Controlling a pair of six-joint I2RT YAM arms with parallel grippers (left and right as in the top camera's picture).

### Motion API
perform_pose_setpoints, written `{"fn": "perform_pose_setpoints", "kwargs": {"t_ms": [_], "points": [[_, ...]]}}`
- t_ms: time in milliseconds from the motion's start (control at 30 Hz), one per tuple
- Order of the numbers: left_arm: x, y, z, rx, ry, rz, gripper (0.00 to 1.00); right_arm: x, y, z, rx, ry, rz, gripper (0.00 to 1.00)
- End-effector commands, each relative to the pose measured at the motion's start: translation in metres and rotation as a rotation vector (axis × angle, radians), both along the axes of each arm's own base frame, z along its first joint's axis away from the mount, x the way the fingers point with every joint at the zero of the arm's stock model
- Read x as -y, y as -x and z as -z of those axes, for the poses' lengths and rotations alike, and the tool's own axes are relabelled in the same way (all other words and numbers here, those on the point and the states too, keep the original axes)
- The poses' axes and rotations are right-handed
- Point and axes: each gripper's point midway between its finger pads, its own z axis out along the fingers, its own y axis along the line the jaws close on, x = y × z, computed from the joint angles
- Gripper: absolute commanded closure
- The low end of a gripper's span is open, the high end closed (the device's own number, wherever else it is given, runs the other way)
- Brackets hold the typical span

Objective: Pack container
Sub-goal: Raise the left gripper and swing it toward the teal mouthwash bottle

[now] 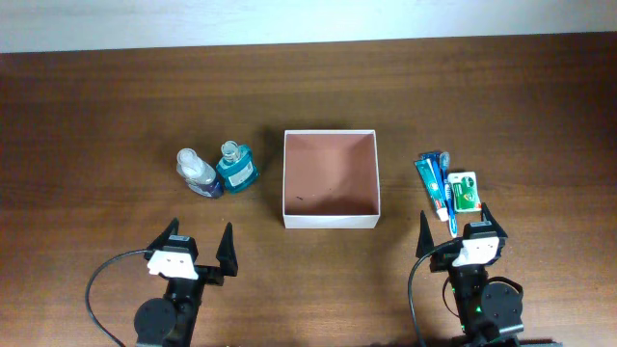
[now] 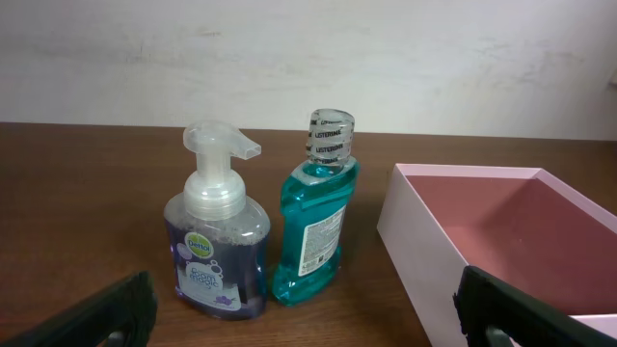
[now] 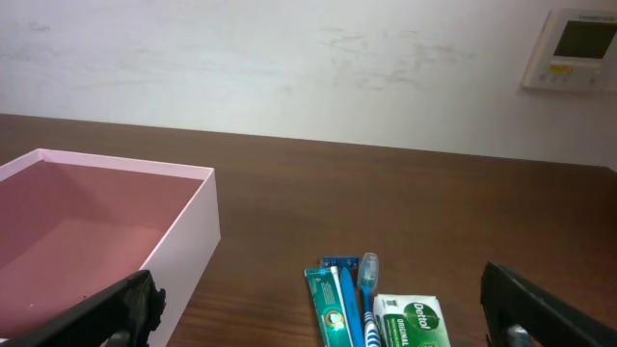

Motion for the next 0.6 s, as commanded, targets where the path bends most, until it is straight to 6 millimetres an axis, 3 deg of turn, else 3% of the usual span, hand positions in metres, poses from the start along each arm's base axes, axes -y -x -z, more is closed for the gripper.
{"fn": "perform_pose_setpoints", "kwargs": {"t_ms": [0, 133, 333, 500, 567], "points": [[0.009, 0.001, 0.003, 0.001, -0.017, 0.037, 0.01, 0.003, 0.000, 0.003, -0.004, 0.004, 0.012, 0.02], [0.014, 0.002, -0.008, 0.045, -0.007, 0.066, 0.01, 0.003, 0.000, 0.003, -0.004, 0.004, 0.012, 0.02], [0.041, 0.013, -0.056, 0.242, 0.014, 0.233, 0.01, 0.003, 0.000, 0.003, -0.004, 0.004, 0.012, 0.02], [0.068, 0.040, -0.097, 0.436, -0.001, 0.424, 0.01, 0.003, 0.000, 0.003, -0.004, 0.004, 0.012, 0.02], [0.085, 0.060, -0.112, 0.523, -0.028, 0.551, 0.01, 0.003, 0.000, 0.003, -0.004, 0.004, 0.012, 0.02]]}}
